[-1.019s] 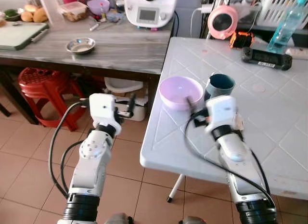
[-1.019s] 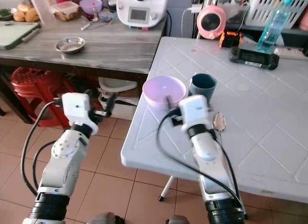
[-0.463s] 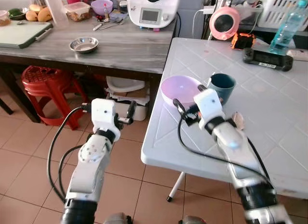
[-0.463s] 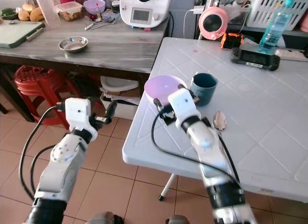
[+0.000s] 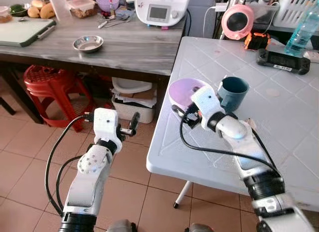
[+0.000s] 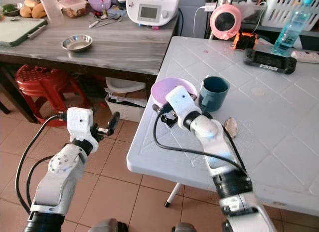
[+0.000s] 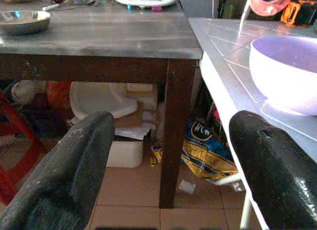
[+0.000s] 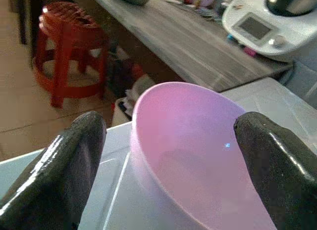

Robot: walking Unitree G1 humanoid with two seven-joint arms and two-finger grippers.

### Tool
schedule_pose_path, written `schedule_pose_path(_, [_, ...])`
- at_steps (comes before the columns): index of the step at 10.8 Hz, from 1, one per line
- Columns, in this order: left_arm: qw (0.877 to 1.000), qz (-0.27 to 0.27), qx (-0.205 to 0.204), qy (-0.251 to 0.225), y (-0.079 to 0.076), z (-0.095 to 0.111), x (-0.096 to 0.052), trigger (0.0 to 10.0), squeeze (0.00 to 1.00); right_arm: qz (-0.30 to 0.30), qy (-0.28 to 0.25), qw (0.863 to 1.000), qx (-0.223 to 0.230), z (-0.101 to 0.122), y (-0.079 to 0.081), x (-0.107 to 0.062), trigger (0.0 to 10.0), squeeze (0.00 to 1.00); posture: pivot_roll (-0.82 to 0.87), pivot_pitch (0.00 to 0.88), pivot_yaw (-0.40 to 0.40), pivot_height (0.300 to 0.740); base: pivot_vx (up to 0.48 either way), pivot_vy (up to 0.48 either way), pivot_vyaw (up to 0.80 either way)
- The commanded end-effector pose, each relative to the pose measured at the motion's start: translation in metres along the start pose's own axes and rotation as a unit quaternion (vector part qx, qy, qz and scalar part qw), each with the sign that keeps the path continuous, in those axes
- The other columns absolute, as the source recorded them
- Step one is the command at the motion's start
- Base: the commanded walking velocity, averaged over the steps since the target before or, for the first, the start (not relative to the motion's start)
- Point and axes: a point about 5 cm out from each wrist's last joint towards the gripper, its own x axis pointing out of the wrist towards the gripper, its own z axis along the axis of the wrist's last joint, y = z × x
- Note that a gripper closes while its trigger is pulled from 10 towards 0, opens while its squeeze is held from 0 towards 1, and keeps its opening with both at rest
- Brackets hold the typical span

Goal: Setting the table

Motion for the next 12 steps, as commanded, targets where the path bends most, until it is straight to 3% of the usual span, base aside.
schedule_pose_path(1, [1.000, -0.008, 0.006, 0.003, -0.002, 0.003, 0.000, 10.0, 0.00, 0.015, 0.012, 1.000, -0.012, 0.001, -0.003, 0.004, 10.0, 0.00, -0.03, 0.003, 0.036, 0.740, 0.000, 0.000, 0.00])
schedule_pose_path(4, [1.000, -0.002, 0.007, 0.005, 0.001, 0.004, -0.002, 10.0, 0.00, 0.061, 0.061, 0.996, -0.013, -0.006, -0.010, 0.010, 10.0, 0.00, -0.03, 0.012, 0.031, 0.740, 0.000, 0.000, 0.00])
schedule_pose_path(5, [1.000, -0.001, 0.008, 0.011, 0.001, 0.003, -0.003, 10.0, 0.00, 0.071, 0.067, 0.995, -0.014, -0.006, -0.013, 0.011, 3.1, 0.00, -0.03, 0.013, 0.028, 0.740, 0.000, 0.000, 0.00])
schedule_pose_path(6, [1.000, -0.003, 0.011, 0.025, 0.001, -0.001, -0.004, 10.0, 0.00, 0.088, 0.071, 0.993, -0.021, -0.006, -0.015, 0.012, 0.0, 0.00, -0.03, 0.013, 0.027, 0.740, 0.000, 0.000, 0.00])
schedule_pose_path(12, [0.997, -0.011, 0.022, 0.067, -0.003, -0.011, -0.005, 10.0, 0.00, 0.149, 0.120, 0.976, -0.105, -0.016, -0.031, 0.009, 0.0, 0.00, -0.03, 0.000, 0.016, 0.740, 0.000, 0.000, 0.00])
